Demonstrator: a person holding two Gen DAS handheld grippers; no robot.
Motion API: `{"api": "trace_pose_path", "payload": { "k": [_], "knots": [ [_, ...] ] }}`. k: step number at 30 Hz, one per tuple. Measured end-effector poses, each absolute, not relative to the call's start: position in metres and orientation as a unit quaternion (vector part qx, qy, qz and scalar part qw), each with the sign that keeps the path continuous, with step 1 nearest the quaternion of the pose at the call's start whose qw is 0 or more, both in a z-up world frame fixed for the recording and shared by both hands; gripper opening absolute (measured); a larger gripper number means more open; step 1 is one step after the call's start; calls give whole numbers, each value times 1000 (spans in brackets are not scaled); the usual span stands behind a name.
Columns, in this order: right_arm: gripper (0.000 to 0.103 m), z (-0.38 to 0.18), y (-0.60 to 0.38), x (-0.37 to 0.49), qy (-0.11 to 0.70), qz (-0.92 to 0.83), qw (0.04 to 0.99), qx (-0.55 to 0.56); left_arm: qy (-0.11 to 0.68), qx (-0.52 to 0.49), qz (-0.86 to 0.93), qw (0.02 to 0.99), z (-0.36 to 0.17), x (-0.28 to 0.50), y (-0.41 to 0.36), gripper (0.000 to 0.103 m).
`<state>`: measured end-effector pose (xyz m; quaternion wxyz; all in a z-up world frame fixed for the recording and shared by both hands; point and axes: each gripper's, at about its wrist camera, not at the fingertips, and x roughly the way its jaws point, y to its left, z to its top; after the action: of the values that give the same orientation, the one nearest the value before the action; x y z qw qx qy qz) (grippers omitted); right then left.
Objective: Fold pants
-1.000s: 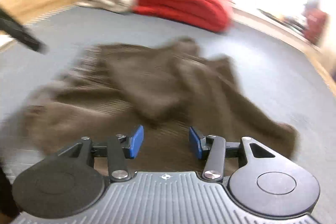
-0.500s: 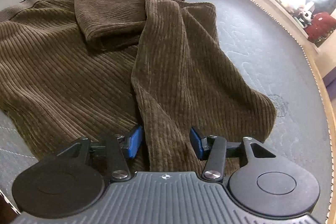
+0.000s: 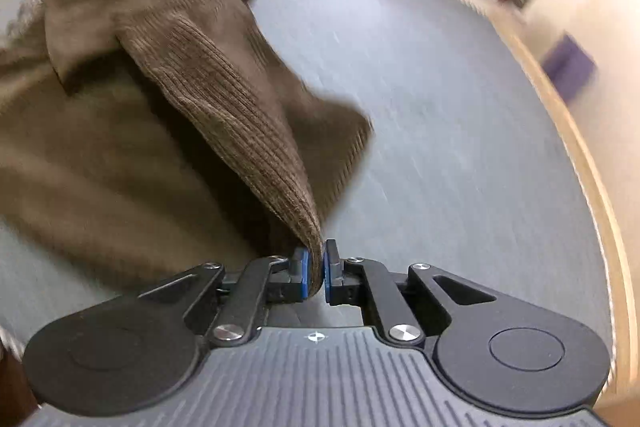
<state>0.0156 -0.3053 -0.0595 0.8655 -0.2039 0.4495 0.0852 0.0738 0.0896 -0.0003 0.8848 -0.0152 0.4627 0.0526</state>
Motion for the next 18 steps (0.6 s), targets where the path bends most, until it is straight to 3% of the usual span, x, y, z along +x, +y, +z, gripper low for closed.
{"api": "trace_pose_path", "payload": {
  "k": [3,6,11,15,17,18],
  "knots": [
    [8,-70,-321,-7,487,122,845,-183,460,-8,45,887,1,75,83,63],
    [10,-56,-322,-22,458,148,859,-173,463,-8,40,885,-1,78,80,65],
    [36,-17,-324,-21,356,122,920,-114,462,-6,33,886,-2,82,73,66],
    [37,-18,-299,-4,313,116,935,-120,461,-10,36,886,-5,86,75,64],
    [37,-24,-272,11,299,131,934,-143,460,-21,30,887,-5,86,79,36],
    [37,-28,-257,17,294,145,933,-146,459,-26,24,887,-4,86,80,4]
  ]
}}
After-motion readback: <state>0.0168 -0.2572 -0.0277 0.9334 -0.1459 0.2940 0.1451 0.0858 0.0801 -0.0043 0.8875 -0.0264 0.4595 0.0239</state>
